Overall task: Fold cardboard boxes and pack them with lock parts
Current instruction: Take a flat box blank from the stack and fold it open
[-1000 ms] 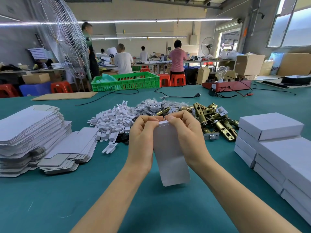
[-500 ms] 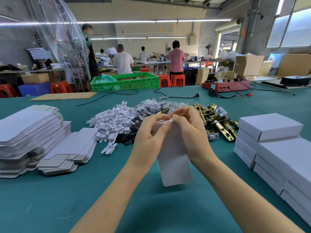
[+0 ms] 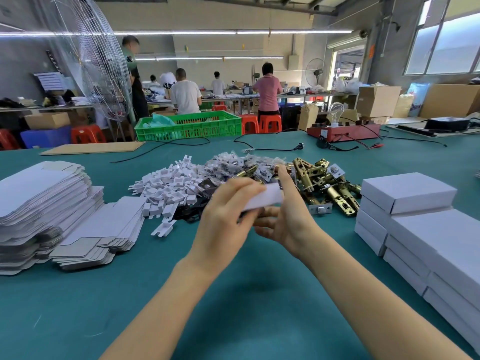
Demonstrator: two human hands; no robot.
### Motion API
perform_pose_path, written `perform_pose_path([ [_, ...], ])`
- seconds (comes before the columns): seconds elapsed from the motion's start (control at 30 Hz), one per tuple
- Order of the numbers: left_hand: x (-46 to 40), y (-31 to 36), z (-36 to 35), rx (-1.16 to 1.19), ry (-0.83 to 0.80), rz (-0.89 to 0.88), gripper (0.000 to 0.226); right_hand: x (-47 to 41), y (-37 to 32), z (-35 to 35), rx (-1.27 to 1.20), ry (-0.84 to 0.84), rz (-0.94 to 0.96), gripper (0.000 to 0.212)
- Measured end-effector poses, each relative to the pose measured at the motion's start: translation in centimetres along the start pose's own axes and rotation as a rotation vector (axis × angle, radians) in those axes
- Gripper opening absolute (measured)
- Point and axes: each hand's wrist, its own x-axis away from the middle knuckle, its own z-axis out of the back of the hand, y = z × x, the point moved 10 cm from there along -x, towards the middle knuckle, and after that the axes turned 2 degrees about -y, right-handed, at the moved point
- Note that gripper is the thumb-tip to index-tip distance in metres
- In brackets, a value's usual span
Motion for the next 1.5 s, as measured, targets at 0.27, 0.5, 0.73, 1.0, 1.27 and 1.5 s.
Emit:
perform_pose_path([
  [0.27,4.2,-2.6,-4.4,-0.052,-0.202,0.092,0.056,-1.2,1.4,2.4,-0.086,-0.02,0.096,0.031],
  [0.5,7.0,-9.1,-5.4,0.512,-0.168,0.798,0.042,-1.6,1.7,2.1,0.053,-0.071,0.243,0.04],
  [0.73,7.7,-9.5,-6.6,0.672,-0.207,0.862,0.026,-1.9,1.7,2.1,0.19,-0.1,0.277,0.039],
  [1.0,8.1,-9.7,-7.5,0.701,-0.272,0.877,0.04,-2.3,2.1,2.7,0.158,-0.101,0.225,0.035],
  [1.27,9.1,-13.9,-4.2,0.474,-0.003,1.041,0.025,-3.1,0.6,9.2,0.024,0.277,0.255,0.022],
  [1.5,9.3,-14.8,-4.1,0.481,0.029,1.067,0.023,-3.2,-0.7,12.9,-0.213,0.485,0.263,0.017],
])
